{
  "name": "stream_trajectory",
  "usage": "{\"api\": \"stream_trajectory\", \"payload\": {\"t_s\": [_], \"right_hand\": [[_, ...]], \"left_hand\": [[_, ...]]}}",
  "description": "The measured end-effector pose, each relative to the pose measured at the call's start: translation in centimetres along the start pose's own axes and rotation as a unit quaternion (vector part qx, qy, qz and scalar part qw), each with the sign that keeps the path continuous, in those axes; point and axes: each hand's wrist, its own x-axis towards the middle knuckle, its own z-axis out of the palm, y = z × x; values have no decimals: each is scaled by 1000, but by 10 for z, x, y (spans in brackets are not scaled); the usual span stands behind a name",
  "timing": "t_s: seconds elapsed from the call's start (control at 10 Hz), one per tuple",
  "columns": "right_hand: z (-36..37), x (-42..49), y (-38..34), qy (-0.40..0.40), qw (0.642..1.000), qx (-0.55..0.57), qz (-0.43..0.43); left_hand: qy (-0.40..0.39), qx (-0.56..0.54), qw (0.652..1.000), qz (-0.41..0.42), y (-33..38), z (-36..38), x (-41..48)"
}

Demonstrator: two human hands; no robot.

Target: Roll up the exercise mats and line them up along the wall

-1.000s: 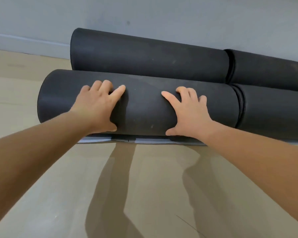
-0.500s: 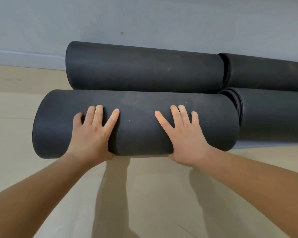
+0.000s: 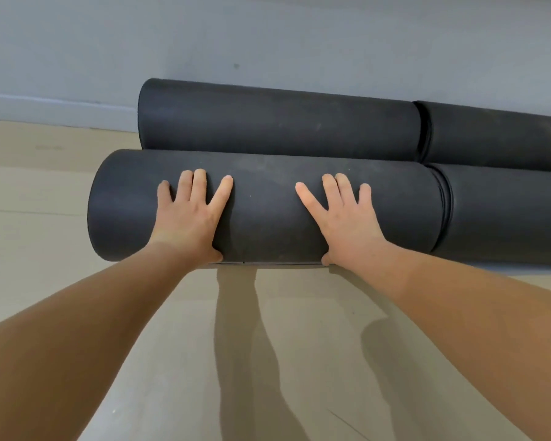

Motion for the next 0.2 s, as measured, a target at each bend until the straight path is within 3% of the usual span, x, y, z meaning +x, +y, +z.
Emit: {"api": "stream_trajectory", "payload": {"t_s": [0.2], "right_hand": [[-7, -34, 21, 49, 986, 156, 28]], "left_hand": [[-4, -17, 1000, 25, 11, -31, -12]]}}
